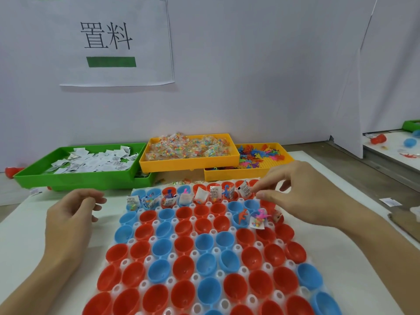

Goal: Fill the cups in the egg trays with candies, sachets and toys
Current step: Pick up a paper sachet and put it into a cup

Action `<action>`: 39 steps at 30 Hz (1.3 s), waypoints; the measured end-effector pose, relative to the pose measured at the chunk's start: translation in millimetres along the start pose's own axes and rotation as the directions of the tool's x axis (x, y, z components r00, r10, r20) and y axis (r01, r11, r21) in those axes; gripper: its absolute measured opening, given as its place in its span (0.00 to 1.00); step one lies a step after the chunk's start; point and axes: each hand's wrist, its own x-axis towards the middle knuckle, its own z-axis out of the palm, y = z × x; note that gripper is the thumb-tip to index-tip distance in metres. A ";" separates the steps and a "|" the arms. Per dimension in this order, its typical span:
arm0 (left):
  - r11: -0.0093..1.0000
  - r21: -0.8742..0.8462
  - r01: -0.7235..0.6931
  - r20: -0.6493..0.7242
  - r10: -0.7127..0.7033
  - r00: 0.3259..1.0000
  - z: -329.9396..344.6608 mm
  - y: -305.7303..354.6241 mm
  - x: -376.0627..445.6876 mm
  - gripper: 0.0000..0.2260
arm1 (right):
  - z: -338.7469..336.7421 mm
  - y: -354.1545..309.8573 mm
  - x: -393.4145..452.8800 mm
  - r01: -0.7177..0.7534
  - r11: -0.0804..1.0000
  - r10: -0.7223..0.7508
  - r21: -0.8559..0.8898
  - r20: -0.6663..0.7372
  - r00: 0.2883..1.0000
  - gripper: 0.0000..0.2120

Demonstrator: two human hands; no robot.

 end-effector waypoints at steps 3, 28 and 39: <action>1.000 -0.007 0.005 0.002 -0.005 1.000 -0.4 -0.7 0.3 0.17 | -5.5 0.1 -1.7 -0.002 1.000 0.002 0.000 0.026 1.000 0.09; 0.999 0.033 -0.010 0.036 0.009 0.999 0.6 1.2 -0.6 0.14 | 5.3 -10.0 -8.1 -0.016 0.988 0.043 -0.151 0.182 0.982 0.07; 0.999 0.032 -0.002 0.030 0.001 1.000 -0.2 -3.6 0.4 0.15 | 12.2 -6.2 -4.0 -0.009 0.981 0.033 -0.192 0.123 0.992 0.03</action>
